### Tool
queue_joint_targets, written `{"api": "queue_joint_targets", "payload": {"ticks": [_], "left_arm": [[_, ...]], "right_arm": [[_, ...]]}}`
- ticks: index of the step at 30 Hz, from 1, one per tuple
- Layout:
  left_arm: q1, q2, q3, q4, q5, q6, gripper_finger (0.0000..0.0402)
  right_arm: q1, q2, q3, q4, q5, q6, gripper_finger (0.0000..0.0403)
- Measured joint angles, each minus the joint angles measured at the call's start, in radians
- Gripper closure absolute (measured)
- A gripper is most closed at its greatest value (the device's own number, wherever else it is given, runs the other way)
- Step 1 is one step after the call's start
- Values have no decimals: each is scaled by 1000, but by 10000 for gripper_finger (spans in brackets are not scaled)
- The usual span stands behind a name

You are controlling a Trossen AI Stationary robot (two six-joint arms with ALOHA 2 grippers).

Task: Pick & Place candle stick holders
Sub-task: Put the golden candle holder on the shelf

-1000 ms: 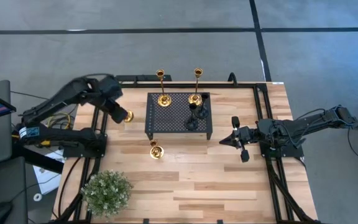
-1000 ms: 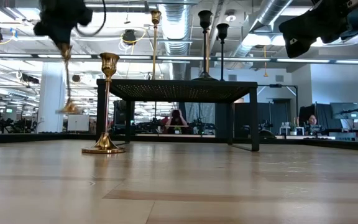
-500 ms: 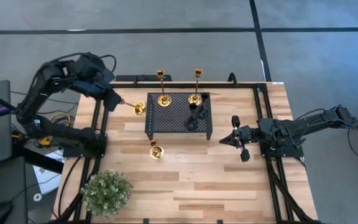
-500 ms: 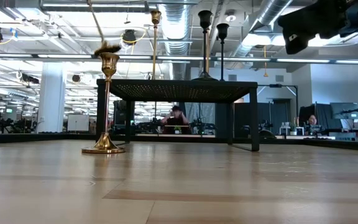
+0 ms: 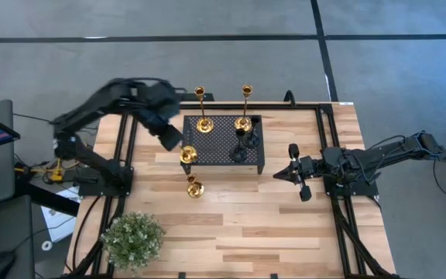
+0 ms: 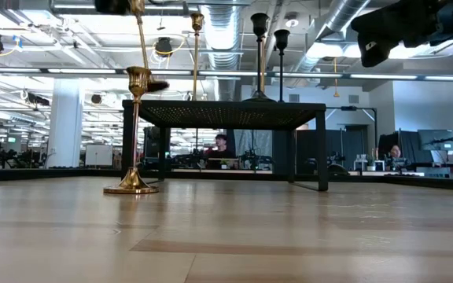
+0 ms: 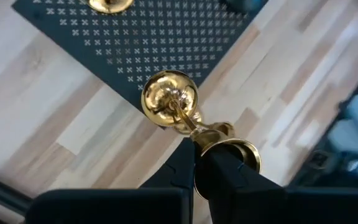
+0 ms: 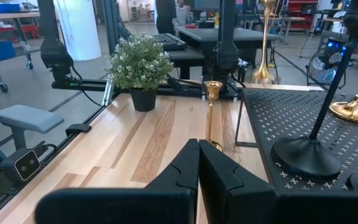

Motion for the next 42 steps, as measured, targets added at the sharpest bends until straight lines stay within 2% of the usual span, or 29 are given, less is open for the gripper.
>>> {"api": "queue_joint_targets", "payload": {"ticks": [5, 12, 19, 24, 30, 42], "left_arm": [[-11, 88, 2, 11, -22, 78, 386], [-11, 95, 6, 52, -41, 104, 386], [-6, 74, 44, 67, -168, 107, 386], [3, 78, 43, 67, -147, 129, 387], [11, 80, 43, 68, -183, 150, 386], [50, 103, 43, 69, -175, 156, 386]], "right_arm": [[0, 0, 0, -1, 0, 0, 403], [0, 0, 0, -3, 0, 0, 403], [0, 0, 0, -2, 0, 0, 403], [0, 0, 0, -2, 0, 0, 403], [0, 0, 0, -3, 0, 0, 403], [-1, 0, 0, -4, 0, 0, 403]]}}
